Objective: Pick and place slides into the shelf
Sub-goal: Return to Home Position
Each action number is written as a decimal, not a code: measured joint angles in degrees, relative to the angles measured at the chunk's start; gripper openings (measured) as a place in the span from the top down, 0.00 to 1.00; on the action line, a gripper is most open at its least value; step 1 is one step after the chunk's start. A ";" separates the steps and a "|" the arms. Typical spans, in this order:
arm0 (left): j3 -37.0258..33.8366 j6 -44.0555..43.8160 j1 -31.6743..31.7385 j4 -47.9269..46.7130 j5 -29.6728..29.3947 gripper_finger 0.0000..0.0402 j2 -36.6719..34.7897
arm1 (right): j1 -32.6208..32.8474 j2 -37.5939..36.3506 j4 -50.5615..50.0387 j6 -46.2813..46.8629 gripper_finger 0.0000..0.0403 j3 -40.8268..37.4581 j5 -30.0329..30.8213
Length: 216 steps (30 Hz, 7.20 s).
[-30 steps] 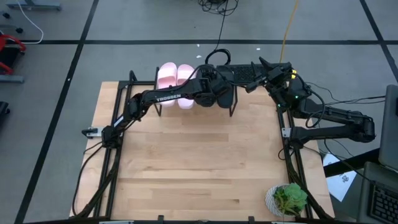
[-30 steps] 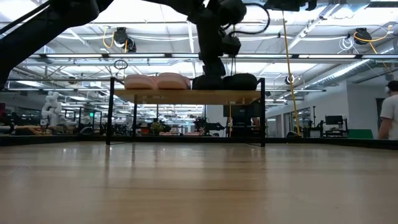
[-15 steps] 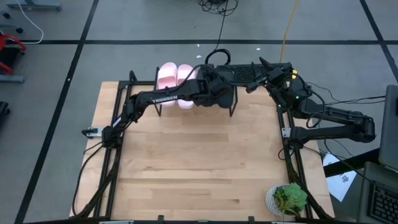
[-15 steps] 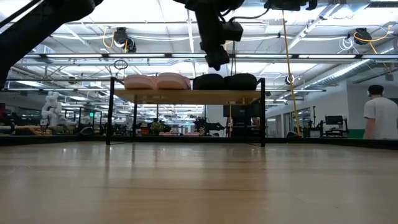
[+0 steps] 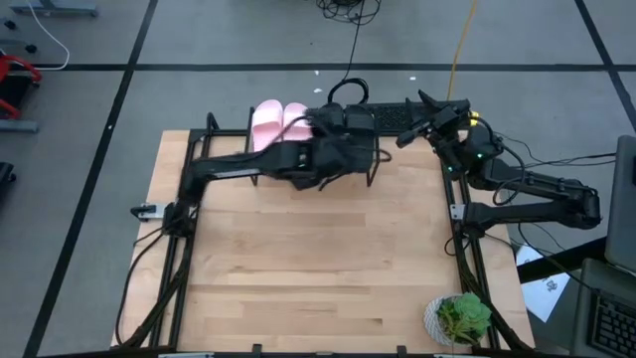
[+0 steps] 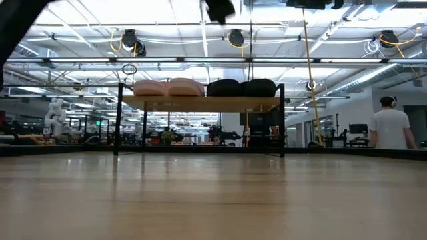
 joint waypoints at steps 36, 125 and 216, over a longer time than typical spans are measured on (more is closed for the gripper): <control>-35.65 -78.80 -47.07 -26.64 17.38 0.66 -67.43 | 7.09 -33.85 -35.74 29.16 0.62 0.02 -3.48; -125.42 -44.26 -12.08 52.37 54.03 0.66 -113.93 | 7.06 -48.92 -33.65 31.23 0.61 -38.40 -21.01; -129.90 -51.53 -11.97 59.17 52.52 0.66 -113.95 | 6.87 -40.24 -16.91 31.47 0.61 -48.04 -44.88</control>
